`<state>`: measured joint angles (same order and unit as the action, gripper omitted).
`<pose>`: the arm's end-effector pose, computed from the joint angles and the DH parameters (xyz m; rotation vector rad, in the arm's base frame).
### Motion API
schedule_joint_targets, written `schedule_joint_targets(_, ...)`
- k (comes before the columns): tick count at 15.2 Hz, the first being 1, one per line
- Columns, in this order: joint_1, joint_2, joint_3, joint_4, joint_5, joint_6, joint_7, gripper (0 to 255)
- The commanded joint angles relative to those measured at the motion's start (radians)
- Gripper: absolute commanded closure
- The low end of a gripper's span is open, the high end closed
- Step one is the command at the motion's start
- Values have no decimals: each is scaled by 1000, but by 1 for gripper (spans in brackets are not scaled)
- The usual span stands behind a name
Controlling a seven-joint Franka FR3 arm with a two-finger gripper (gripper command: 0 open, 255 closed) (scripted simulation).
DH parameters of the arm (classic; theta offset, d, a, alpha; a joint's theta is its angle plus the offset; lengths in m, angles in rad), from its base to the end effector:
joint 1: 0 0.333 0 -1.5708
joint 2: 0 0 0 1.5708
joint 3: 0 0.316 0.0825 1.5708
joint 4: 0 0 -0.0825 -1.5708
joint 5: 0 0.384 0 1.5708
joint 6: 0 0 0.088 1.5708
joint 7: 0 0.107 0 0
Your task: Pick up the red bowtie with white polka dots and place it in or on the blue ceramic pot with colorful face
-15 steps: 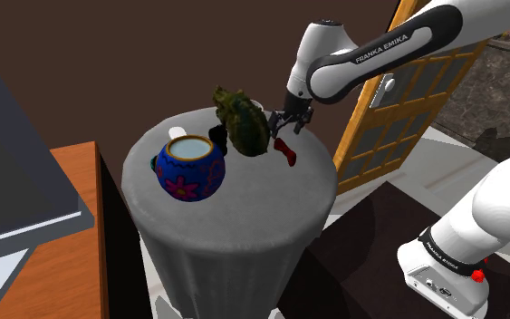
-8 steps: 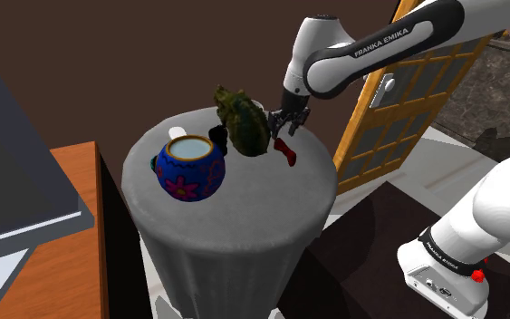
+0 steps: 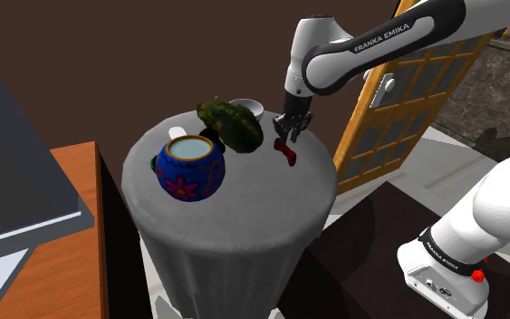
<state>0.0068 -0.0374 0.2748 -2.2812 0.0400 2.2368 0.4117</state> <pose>0.4892 0.1430 0.3687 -3.1150 0.2422 0.0234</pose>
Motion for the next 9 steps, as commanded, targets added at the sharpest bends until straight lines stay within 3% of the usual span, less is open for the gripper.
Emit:
schedule_joint_targets(1,1,16,1,-14,0,16,7,0)
schedule_joint_targets(9,3,85,3,-60,-16,114,28,0)
